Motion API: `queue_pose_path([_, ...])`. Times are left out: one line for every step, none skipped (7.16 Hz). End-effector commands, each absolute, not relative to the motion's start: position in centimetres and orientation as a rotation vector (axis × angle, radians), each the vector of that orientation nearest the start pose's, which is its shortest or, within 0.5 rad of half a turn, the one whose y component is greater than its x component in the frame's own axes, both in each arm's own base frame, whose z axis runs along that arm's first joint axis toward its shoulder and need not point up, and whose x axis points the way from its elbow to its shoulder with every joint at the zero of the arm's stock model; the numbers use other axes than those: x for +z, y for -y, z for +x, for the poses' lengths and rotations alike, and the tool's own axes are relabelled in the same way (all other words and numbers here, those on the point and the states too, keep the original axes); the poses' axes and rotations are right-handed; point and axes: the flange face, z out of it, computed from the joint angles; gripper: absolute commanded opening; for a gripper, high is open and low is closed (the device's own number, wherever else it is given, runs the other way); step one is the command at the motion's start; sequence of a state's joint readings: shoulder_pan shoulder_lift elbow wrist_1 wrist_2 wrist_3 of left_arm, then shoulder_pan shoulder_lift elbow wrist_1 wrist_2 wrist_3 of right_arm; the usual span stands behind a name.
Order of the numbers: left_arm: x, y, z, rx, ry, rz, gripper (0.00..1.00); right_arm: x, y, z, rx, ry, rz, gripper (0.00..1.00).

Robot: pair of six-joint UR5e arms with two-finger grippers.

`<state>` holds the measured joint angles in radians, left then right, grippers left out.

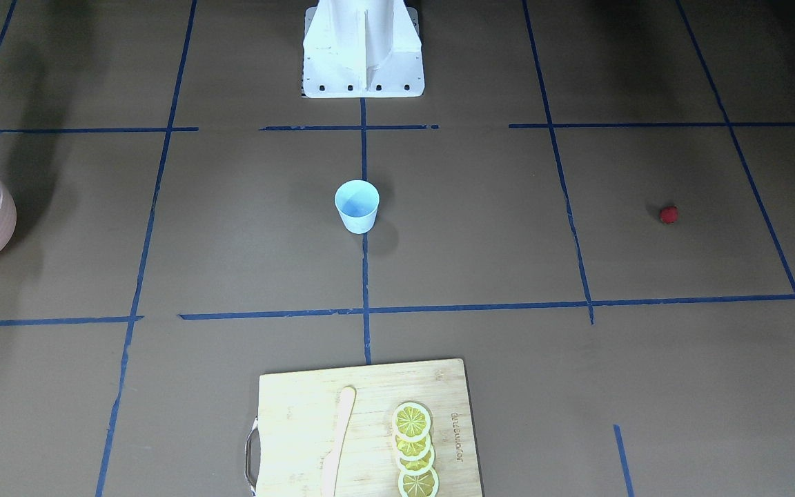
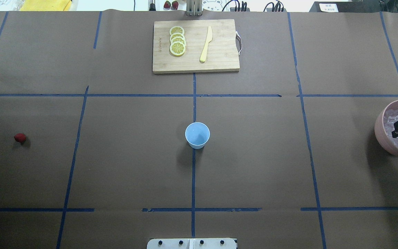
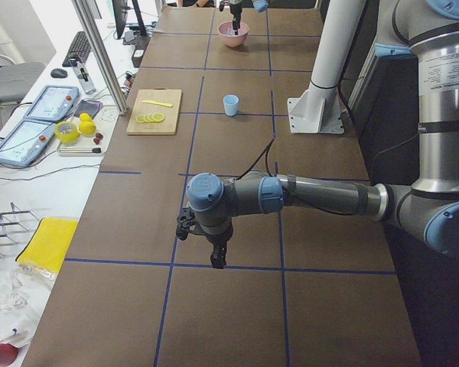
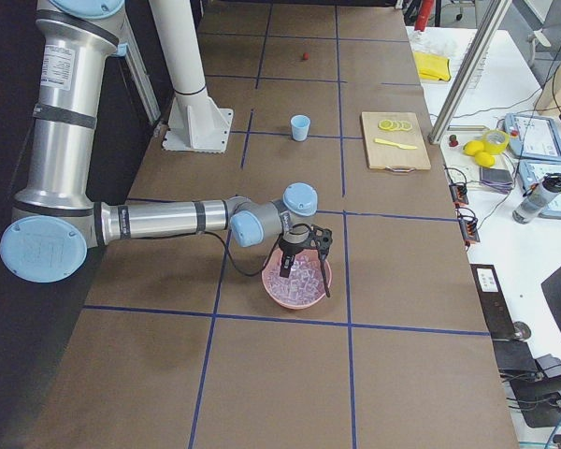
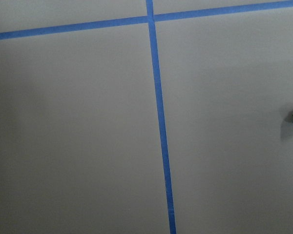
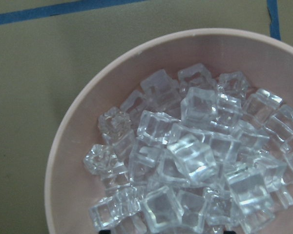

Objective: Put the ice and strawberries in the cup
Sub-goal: 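Grasp an ice cube in the bowl with the right gripper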

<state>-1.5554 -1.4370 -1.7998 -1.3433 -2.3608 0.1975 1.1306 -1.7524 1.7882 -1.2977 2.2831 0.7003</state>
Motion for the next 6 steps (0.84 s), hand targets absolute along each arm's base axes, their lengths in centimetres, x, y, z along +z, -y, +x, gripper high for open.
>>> queue_pose_path([62.8, 42.4, -5.6, 0.15, -0.798, -0.051, 1.0, 60.7, 42.6, -12.6, 0.137, 0.756, -0.13, 0.8])
queue_pose_path([62.8, 42.4, -5.6, 0.15, -0.798, -0.051, 1.0, 60.9, 42.6, -12.6, 0.141, 0.753, -0.133, 0.8])
queue_pose_path([62.8, 42.4, -5.6, 0.149, -0.797, -0.052, 1.0, 60.7, 43.2, -12.8, 0.177, 0.753, -0.144, 0.8])
queue_pose_path([62.9, 42.3, -5.6, 0.148, -0.798, -0.053, 1.0, 60.9, 43.9, -13.0, 0.216, 0.729, -0.139, 0.8])
queue_pose_path([62.8, 42.4, -5.6, 0.149, -0.797, -0.052, 1.0, 61.0, 44.0, -12.8, 0.222, 0.721, -0.134, 0.79])
queue_pose_path([62.8, 42.4, -5.6, 0.149, -0.797, -0.052, 1.0, 61.1, 44.0, -12.8, 0.223, 0.72, -0.137, 0.77])
